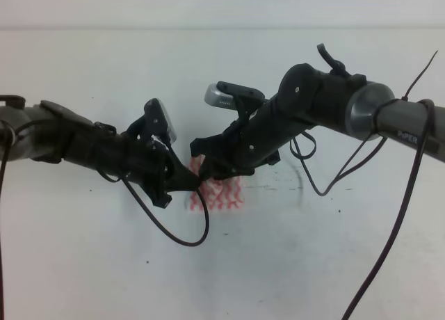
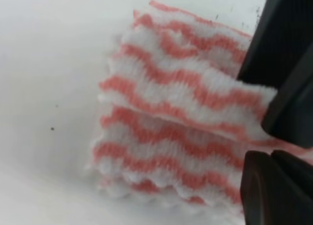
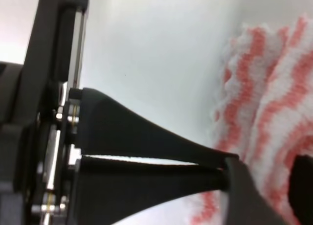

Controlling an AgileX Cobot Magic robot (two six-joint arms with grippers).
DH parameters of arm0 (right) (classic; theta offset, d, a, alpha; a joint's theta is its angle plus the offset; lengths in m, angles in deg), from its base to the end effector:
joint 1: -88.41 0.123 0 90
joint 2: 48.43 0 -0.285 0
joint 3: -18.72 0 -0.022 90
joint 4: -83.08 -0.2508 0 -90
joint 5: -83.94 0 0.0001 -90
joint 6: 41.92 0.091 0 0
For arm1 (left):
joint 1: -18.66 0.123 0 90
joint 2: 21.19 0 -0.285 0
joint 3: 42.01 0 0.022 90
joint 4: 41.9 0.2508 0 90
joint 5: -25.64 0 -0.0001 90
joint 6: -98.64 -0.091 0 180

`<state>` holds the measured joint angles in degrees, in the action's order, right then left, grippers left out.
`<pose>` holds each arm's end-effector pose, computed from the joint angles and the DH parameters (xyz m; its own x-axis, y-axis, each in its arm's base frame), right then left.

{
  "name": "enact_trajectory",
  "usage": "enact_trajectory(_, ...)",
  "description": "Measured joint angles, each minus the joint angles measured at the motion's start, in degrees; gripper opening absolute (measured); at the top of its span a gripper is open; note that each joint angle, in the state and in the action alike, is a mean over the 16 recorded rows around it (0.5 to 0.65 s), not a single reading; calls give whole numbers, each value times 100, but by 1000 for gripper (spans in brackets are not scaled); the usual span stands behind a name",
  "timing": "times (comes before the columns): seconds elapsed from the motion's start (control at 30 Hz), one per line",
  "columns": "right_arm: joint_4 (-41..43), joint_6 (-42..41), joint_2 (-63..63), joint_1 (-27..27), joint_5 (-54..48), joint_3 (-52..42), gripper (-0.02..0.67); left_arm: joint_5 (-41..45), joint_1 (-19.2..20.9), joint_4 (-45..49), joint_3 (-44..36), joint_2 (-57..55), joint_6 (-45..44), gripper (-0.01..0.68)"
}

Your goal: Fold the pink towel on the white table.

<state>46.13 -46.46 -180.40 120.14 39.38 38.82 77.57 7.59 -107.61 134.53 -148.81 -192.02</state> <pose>0.3818 0.2812 0.1904 -0.9383 -0.1526 -0.3104 -0.3051 0.7879 0.5350 0.3803 -0.1410 0.1415 -0.1748 0.6285 -0.7579 0.9785 0.1965 -0.0627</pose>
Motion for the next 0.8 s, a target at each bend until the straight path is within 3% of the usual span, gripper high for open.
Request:
enact_trajectory(0.23, -31, 2, -2, -1, -213, 195, 250, -76, 19, 40, 0, 58, 36, -5)
enact_trajectory(0.4, 166, 92, -4, -8, -525, 433, 265, -189, 76, 117, 0, 110, 116, -5)
enact_trajectory(0.57, 596, 247, -8, -14, -860, 644, 224, -279, 156, 198, 0, 247, 208, -5)
enact_trajectory(0.8, 1175, 457, -31, -20, -1214, 750, 115, -245, 247, 260, 0, 421, 301, -5)
